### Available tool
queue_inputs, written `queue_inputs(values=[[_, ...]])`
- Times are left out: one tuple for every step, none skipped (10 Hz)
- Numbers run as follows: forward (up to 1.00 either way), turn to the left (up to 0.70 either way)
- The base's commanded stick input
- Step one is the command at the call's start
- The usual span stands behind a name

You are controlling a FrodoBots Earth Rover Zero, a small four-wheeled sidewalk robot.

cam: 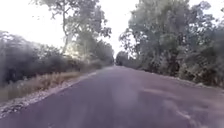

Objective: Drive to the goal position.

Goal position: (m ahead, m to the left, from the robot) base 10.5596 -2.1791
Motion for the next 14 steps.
queue_inputs(values=[[1.0, 0.0], [1.0, 0.0], [1.0, 0.0], [1.0, 0.0], [1.0, 0.0], [1.0, 0.0], [1.0, 0.0], [1.0, 0.0], [1.0, 0.0], [1.0, 0.0], [1.0, 0.0], [1.0, 0.0], [1.0, 0.0], [1.0, 0.0]])
